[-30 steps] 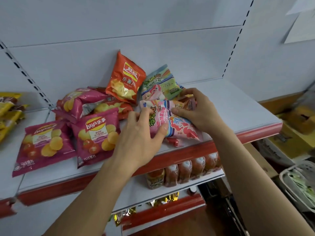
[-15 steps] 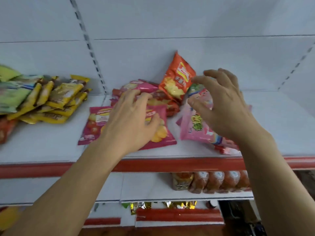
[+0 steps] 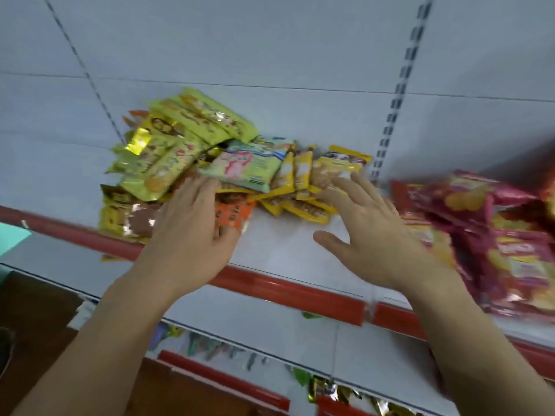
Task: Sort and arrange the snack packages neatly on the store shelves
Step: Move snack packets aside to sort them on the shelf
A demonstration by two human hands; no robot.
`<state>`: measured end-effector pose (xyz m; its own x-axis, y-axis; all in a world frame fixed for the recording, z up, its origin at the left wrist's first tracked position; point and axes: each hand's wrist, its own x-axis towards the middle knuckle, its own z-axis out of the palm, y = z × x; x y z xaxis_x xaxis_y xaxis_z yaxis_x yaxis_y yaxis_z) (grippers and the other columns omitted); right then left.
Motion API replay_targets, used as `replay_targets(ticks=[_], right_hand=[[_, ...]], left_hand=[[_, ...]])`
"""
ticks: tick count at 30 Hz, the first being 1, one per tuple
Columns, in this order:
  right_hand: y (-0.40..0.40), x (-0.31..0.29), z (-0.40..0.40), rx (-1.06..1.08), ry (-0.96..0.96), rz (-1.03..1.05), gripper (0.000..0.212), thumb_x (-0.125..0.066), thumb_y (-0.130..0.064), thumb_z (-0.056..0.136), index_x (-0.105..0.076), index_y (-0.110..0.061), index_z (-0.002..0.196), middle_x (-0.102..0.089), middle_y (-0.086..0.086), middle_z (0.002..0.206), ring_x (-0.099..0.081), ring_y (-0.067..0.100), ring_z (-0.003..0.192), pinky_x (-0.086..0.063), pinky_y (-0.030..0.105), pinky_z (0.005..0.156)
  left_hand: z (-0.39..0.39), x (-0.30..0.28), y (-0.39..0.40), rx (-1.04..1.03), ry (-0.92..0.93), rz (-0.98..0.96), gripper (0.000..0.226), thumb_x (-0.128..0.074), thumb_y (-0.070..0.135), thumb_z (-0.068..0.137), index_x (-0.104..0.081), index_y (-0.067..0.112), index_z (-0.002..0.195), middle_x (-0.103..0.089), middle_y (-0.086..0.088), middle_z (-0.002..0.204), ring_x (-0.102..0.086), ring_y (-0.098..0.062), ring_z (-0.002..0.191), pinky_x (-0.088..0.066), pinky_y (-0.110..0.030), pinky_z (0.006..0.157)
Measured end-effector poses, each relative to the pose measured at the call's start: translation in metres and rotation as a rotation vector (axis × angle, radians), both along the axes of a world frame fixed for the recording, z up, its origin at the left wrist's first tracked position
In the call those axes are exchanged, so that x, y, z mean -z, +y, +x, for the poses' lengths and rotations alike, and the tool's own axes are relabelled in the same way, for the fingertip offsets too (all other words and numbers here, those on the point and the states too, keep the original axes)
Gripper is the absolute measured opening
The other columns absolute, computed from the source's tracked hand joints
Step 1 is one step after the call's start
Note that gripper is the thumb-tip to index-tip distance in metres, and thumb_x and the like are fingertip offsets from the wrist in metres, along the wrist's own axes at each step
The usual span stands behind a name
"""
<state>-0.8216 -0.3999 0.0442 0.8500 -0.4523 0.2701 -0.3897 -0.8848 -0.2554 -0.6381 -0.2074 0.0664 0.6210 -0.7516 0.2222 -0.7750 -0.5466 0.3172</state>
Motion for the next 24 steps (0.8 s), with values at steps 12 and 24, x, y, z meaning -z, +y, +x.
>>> replay_targets(ticks=[12, 24], right_hand=[[0.036, -0.005, 0.166, 0.115, -0.105, 0.045, 0.053, -0.065, -0.032, 0.089, -0.054, -0.029, 0.141, -0.053, 0.002, 0.144, -0.046, 0.028, 0.135, -0.043, 0.048, 0.108], [0.005, -0.004, 0.186, 0.124, -0.165, -0.068, 0.033, -0.055, -0.034, 0.101, -0.066, -0.030, 0.132, -0.069, -0.001, 0.128, -0.063, 0.027, 0.118, -0.055, 0.047, 0.090]], left_hand=[[0.121, 0.011, 0.047, 0.082, 0.043, -0.092, 0.066, -0.055, 0.032, 0.096, -0.032, 0.014, 0.155, -0.030, -0.002, 0.161, -0.024, -0.019, 0.151, -0.029, -0.048, 0.121], [0.135, 0.024, 0.028, 0.163, 0.023, -0.023, 0.056, -0.051, 0.034, 0.097, -0.035, 0.034, 0.150, -0.010, 0.018, 0.166, 0.007, -0.011, 0.155, 0.007, -0.070, 0.116]])
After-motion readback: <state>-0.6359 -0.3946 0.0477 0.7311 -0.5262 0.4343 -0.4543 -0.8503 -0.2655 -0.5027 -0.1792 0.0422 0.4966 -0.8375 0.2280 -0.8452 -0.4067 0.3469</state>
